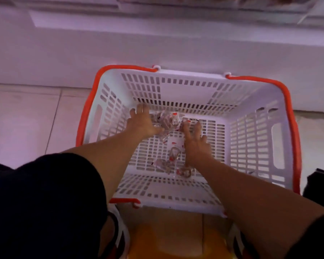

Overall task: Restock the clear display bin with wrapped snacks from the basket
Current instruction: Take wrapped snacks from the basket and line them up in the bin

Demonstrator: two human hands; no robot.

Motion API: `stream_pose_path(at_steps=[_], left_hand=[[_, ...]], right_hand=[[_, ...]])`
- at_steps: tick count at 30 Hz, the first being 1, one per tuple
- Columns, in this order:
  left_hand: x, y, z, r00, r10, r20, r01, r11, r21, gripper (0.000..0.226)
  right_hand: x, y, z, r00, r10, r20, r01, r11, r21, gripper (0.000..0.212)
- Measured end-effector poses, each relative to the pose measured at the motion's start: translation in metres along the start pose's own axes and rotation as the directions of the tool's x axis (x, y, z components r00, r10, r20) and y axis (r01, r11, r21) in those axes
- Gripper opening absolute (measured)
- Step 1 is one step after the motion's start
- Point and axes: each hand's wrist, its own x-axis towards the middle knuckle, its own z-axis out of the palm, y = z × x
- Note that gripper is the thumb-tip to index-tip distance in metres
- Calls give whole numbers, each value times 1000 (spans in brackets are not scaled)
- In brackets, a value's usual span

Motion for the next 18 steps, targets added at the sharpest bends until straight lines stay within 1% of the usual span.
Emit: stream_pose_path(at_steps=[2, 3, 4, 6, 8, 10, 12, 13, 15, 18], left_hand=[[4, 3, 16, 1000, -13, 28, 15, 998, -62, 141], [3, 5, 24, 999, -17, 35, 20, 996, -88, 145], [1, 9, 33, 999, -16, 34, 19, 996, -91, 143], [-4, 19, 49, 1000, -25, 10, 25, 999, -47, 129], [-8, 29, 59, 997, -62, -52, 61, 998, -21, 108], [-10, 35, 64, 993, -84, -85, 82, 996, -26, 92], [-9, 36, 65, 994, -81, -73, 80, 997, -21, 89], [-9, 36, 65, 995, -78, -60, 77, 997, -28, 89], [-9, 36, 65, 997, -66, -44, 63, 996, -57, 85], [-13, 35, 63, 998, -32, -63, 29, 998, -58, 67]], right_hand=[[10, 1, -4, 998, 28, 64, -27, 1000, -17, 132], [15, 2, -6, 994, 39, 101, -38, 999, -12, 134], [19, 3, -8, 992, 41, 120, -41, 999, 1, 134], [23, 5, -10, 995, 21, 96, -24, 999, 34, 132], [23, 7, -12, 999, -2, 43, 0, 999, 46, 131], [24, 7, -14, 1000, -26, -1, 26, 996, 84, 116], [27, 6, -17, 998, -56, -18, 58, 987, 150, 97], [29, 7, -17, 998, -63, -20, 65, 982, 180, 92], [30, 9, -15, 997, -66, -28, 71, 973, 221, 89], [32, 12, -14, 996, -80, -32, 85, 963, 254, 84]])
